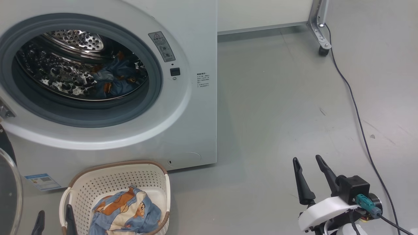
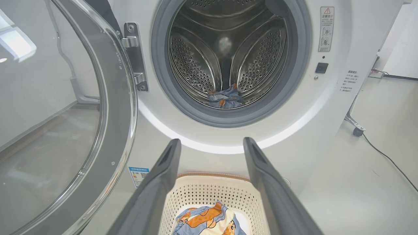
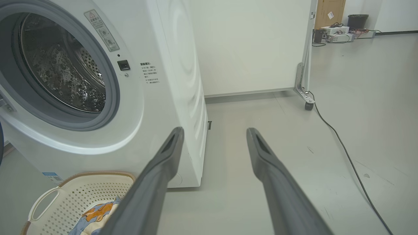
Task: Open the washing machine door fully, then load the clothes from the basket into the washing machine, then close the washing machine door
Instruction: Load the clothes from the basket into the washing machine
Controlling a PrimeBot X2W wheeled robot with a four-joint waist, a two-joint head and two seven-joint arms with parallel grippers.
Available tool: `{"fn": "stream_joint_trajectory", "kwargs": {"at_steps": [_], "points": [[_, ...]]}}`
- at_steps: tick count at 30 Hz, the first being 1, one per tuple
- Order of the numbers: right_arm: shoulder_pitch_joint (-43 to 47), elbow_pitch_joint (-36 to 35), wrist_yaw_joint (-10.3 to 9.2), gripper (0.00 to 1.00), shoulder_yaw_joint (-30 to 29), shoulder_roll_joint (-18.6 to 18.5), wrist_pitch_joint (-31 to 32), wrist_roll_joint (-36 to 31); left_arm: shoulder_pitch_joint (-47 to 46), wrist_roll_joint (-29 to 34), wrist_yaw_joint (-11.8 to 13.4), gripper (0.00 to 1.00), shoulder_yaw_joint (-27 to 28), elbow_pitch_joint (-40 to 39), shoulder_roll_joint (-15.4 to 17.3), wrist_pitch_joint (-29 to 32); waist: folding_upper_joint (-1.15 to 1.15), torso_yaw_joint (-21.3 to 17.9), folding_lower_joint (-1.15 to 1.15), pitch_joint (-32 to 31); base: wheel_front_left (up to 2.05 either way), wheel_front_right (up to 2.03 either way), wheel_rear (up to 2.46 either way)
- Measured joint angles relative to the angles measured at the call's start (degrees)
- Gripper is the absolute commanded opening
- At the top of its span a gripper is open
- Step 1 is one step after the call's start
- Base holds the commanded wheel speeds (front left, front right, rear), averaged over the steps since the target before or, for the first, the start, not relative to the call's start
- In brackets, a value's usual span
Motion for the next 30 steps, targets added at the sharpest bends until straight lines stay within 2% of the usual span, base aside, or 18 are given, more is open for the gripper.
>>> {"fn": "stream_joint_trajectory", "kwargs": {"at_steps": [15,22,30], "points": [[0.26,-1.62,0.15,1.00,-0.21,0.07,0.00,-0.63,0.80,-0.03,-0.76,1.00,0.47,-2.09,-0.38,0.00,0.00,0.19,0.00,3.07,0.00,0.00,0.00],[0.06,-2.76,0.15,1.00,0.53,0.15,0.00,-1.23,-0.17,-0.30,-1.03,1.00,0.68,-3.26,-0.57,0.00,0.00,0.08,0.00,7.23,0.00,0.00,0.00],[-2.76,-4.33,0.13,1.00,1.62,0.26,0.00,-1.72,-7.26,-1.40,-1.58,1.00,1.07,-3.85,-0.52,0.00,0.00,-0.67,0.00,13.94,0.00,0.00,0.00]]}}
